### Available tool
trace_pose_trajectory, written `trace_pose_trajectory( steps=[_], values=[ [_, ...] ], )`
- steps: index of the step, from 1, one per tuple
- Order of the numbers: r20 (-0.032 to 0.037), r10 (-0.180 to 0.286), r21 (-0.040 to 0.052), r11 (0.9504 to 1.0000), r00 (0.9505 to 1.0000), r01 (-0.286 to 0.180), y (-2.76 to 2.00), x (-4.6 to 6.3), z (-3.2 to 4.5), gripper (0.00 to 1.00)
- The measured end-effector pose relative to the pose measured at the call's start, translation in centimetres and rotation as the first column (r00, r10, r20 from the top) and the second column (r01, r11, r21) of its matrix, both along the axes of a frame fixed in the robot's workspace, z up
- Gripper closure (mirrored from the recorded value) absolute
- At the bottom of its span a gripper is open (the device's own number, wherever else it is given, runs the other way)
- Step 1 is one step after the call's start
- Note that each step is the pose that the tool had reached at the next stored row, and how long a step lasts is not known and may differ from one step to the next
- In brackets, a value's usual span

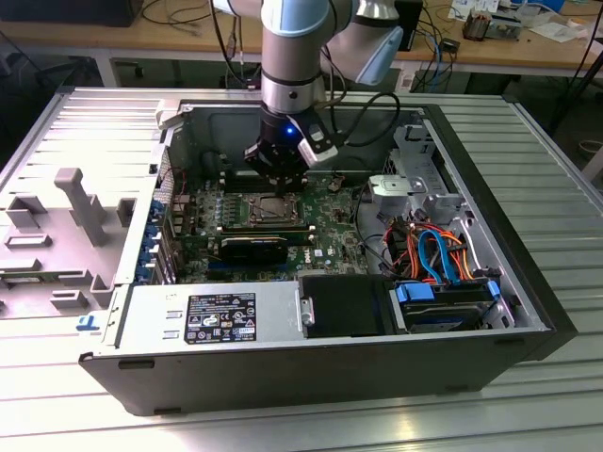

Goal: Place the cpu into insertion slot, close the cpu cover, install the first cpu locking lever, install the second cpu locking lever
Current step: 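Install the second cpu locking lever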

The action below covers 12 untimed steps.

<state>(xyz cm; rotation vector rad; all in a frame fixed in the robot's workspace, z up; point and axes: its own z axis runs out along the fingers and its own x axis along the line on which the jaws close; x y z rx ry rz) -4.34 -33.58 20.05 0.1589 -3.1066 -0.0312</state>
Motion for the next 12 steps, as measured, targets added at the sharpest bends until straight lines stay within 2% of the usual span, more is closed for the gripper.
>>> trace_pose_trajectory(
  steps=[1, 5, 10, 12],
  values=[
    [-0.0001, 0.002, 0.0045, 1.0000, 1.0000, -0.002, 0.08, 0.1, 0.01, 0.89],
    [0.0014, 0.002, 0.0083, 1.0000, 1.0000, -0.002, 0.16, 0.2, 0.37, 0.89],
    [-0.0001, 0.002, 0.0057, 1.0000, 1.0000, -0.002, 0.09, 0.2, 1.58, 0.89],
    [0.0001, 0.002, -0.0006, 1.0000, 1.0000, -0.002, -0.01, 0.2, 1.66, 0.89]
  ],
)
